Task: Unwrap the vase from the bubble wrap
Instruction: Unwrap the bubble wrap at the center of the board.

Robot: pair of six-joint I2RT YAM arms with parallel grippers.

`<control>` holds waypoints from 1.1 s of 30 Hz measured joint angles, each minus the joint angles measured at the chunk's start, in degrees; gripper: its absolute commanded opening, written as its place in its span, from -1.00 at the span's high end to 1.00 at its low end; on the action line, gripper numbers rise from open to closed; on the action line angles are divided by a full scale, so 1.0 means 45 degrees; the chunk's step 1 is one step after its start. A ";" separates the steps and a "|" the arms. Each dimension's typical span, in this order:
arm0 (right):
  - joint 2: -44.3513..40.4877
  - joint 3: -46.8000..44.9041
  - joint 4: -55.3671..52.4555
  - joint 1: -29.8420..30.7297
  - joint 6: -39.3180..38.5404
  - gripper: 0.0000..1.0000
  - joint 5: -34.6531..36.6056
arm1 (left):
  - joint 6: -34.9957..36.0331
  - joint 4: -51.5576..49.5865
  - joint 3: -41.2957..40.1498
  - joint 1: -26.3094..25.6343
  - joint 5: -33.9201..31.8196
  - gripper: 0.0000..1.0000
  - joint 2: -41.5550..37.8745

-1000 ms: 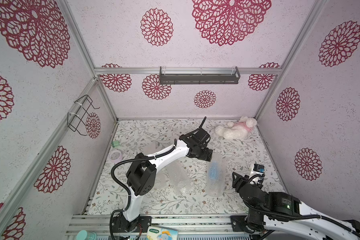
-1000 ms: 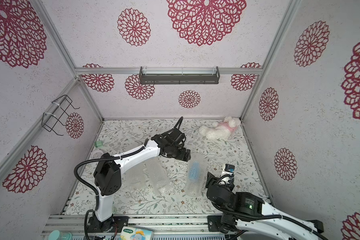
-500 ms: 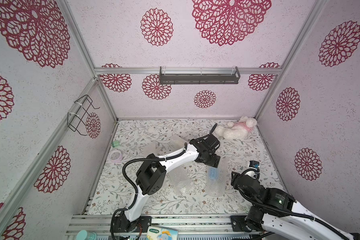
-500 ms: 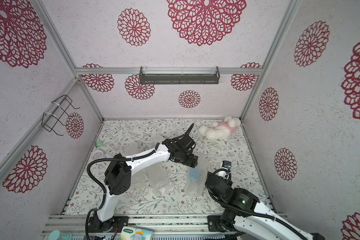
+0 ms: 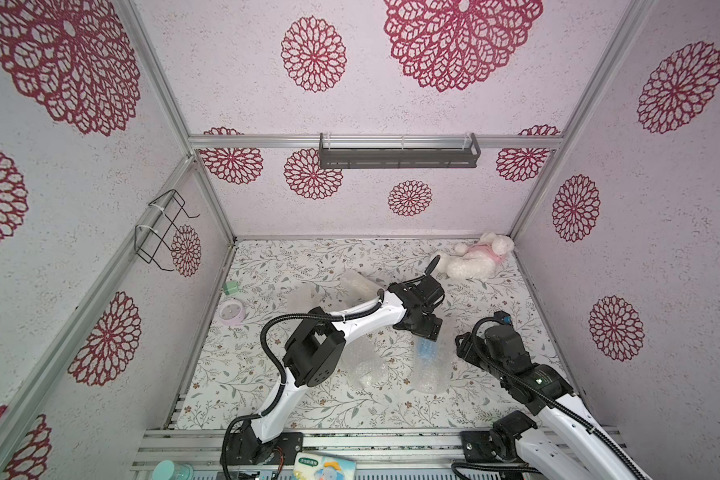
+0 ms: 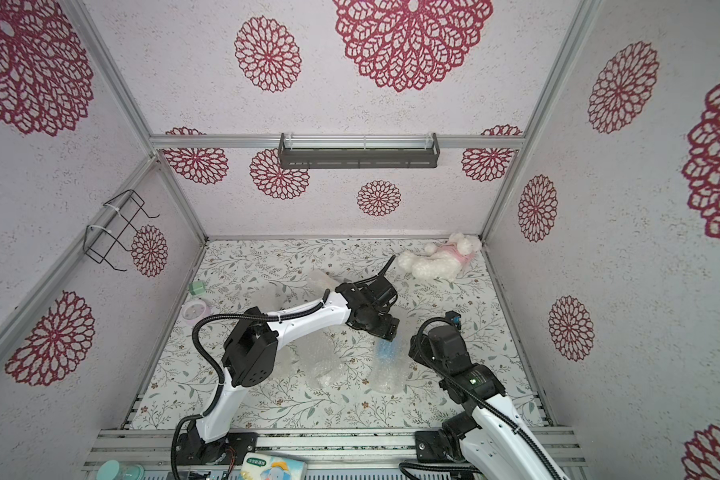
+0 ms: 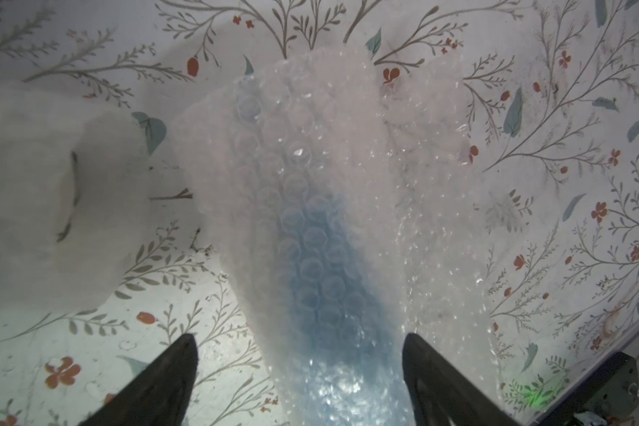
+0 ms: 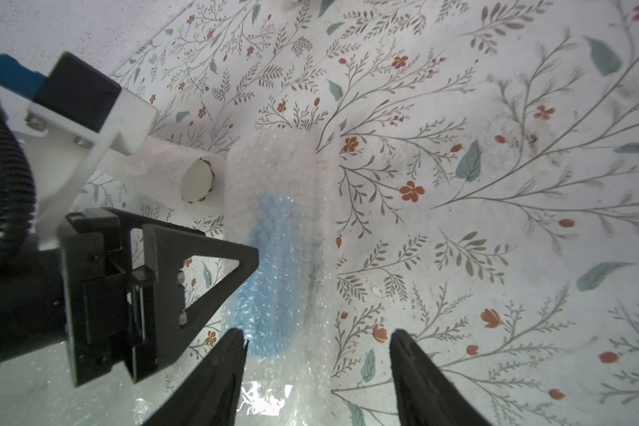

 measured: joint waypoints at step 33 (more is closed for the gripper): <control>0.2817 -0.0937 0.2914 -0.1020 -0.0889 -0.08 -0.2929 | -0.0306 0.1200 -0.3813 0.1185 0.0024 -0.77 -0.2035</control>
